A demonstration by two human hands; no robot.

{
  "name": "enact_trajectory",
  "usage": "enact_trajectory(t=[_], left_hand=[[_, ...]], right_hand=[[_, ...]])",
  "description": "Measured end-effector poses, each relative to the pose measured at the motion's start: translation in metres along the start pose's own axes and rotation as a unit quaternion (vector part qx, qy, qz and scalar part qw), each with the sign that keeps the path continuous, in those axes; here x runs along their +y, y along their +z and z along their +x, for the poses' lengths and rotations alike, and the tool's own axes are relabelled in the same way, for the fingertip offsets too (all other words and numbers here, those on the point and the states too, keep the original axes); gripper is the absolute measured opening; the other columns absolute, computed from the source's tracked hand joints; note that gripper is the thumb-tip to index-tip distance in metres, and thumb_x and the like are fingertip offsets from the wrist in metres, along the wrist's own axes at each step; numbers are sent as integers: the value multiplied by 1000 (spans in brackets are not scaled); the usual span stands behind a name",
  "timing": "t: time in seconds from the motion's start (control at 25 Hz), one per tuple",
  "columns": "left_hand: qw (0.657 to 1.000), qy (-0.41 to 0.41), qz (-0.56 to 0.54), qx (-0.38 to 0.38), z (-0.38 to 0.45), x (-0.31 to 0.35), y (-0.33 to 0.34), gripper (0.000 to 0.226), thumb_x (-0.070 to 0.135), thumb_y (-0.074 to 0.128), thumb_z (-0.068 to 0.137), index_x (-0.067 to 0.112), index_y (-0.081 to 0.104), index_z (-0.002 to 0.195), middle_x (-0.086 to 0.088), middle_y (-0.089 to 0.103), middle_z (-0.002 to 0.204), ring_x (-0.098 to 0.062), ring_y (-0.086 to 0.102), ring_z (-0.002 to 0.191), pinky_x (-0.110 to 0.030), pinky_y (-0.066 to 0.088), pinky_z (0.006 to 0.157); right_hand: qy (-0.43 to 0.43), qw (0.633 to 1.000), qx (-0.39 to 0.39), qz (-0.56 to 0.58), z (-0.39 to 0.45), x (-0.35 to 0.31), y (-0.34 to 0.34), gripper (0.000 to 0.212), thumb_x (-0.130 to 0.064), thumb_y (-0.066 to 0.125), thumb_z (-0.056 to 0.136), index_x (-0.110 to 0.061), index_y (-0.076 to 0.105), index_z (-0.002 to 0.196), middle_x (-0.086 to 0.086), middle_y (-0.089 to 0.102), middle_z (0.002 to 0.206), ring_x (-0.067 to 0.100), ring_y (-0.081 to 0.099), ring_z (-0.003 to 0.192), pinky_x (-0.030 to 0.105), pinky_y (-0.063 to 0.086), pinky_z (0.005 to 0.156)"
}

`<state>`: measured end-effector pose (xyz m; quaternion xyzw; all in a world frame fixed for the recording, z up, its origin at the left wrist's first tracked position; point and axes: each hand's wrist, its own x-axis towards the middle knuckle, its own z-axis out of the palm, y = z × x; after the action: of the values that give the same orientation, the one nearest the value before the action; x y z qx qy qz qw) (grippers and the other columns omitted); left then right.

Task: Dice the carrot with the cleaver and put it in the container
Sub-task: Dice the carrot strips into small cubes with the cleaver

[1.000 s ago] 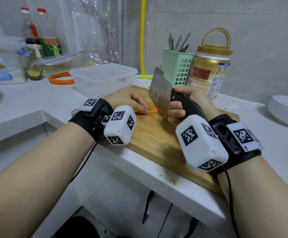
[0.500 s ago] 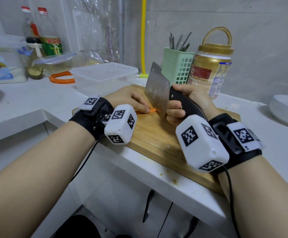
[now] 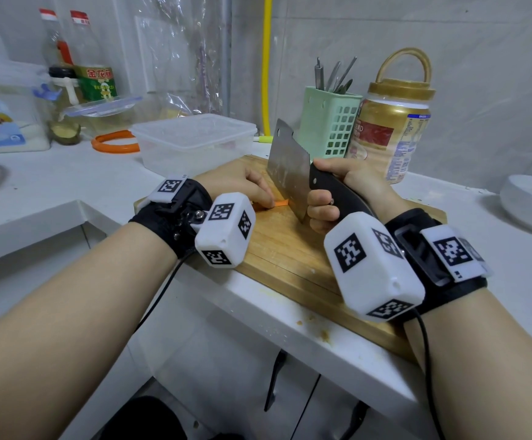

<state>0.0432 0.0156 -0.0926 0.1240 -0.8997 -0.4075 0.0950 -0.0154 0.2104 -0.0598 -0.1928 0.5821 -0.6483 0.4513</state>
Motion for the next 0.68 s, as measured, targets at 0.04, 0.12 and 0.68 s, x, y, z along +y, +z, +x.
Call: enact_trajectory(t=[0.04,0.12,0.68], left_hand=[[1000,-3,1,2,0,0,0,6,15,77,80,10,74,80,15,67,71,11,58,66,-3,43,61],[1000,-10,4,8,1,-1,0,10,16,79,79,12,71,74,11,67,74,8,59,66,-4,44,61],[1000,-1,-22,19,0,-2,0,10,16,79,79,7,75,83,12,70,77,12,60,68,0,42,62]], right_hand=[[0,1000,0,0,0,0,0,31,-34,38,99,-11,41,77,2,38,42,13,34,29,19,23,44],[0,1000,-1,7,0,0,-1,31,-34,39,99,-11,41,77,2,38,42,13,34,29,18,23,43],[-16,999,9,50,1,0,-6,33,-33,37,98,-10,42,75,1,38,43,14,35,30,25,17,54]])
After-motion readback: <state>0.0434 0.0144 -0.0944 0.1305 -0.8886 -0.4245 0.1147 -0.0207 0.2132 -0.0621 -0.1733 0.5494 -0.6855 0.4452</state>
